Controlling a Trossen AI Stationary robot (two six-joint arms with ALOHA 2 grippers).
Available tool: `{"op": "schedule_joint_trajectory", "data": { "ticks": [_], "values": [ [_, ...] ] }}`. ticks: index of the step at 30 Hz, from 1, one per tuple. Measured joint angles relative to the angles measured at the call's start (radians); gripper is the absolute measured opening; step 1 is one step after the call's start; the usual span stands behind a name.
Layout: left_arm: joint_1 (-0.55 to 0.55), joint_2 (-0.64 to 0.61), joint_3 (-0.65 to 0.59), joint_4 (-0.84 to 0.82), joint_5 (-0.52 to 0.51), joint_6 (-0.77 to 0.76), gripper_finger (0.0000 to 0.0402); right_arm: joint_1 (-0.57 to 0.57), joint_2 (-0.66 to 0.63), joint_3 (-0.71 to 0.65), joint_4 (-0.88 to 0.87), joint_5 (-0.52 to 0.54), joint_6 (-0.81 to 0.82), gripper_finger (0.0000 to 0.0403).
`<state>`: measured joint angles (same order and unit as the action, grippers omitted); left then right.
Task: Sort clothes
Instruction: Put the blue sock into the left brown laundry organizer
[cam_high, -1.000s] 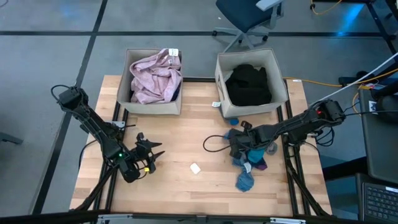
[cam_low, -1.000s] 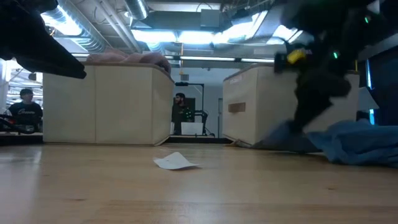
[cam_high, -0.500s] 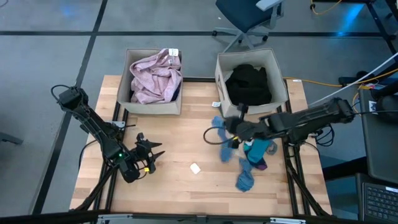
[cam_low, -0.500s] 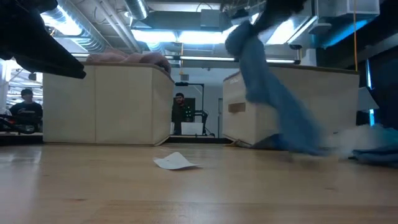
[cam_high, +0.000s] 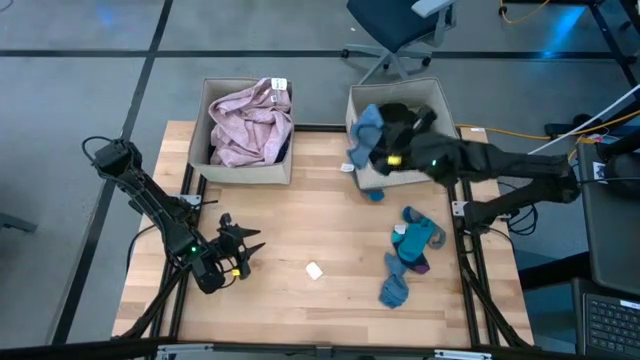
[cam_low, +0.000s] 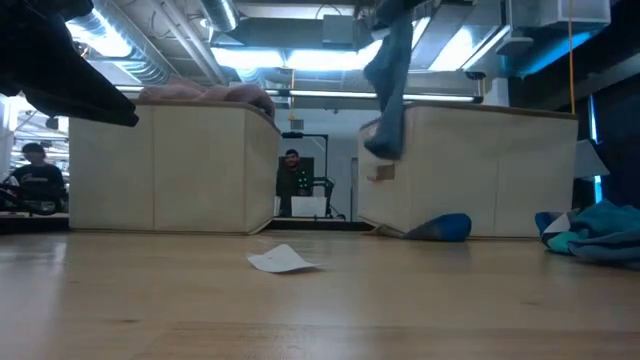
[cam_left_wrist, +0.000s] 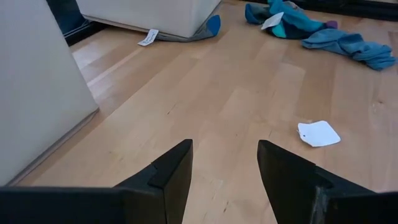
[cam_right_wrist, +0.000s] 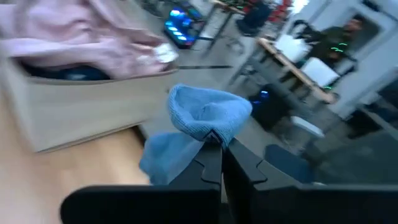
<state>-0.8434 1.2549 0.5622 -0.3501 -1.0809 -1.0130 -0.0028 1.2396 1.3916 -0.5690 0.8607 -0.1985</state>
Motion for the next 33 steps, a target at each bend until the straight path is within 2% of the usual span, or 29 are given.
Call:
{"op": "schedule_joint_trajectory", "data": {
  "ticks": [6,14,20,25,29,33],
  "values": [
    [0.0,0.0,0.0,0.0,0.0,-0.002,0.0172,-0.154,-0.011,0.039,-0.006,0.084,-0.097,0.0015],
    [0.0,0.001,0.0,0.003,0.0,-0.008,0.0172,-0.359,-0.014,0.039,-0.044,0.076,-0.098,0.0016],
    [0.0,0.001,0.0,0.003,0.0,-0.011,0.0172,-0.491,0.007,0.038,-0.172,-0.097,0.019,0.0016],
    [0.0,0.001,0.0,0.002,0.0,-0.002,0.0172,-0.528,0.022,0.038,-0.209,-0.221,0.034,0.0007],
    [0.0,0.001,0.0,0.002,0.0,0.007,0.0172,-0.5,0.022,0.038,-0.08,-0.342,0.031,0.0007],
    [0.001,0.001,0.0,0.002,0.0,0.006,0.0172,-0.439,0.026,0.038,0.148,-0.489,0.005,0.0004]
  ]
}}
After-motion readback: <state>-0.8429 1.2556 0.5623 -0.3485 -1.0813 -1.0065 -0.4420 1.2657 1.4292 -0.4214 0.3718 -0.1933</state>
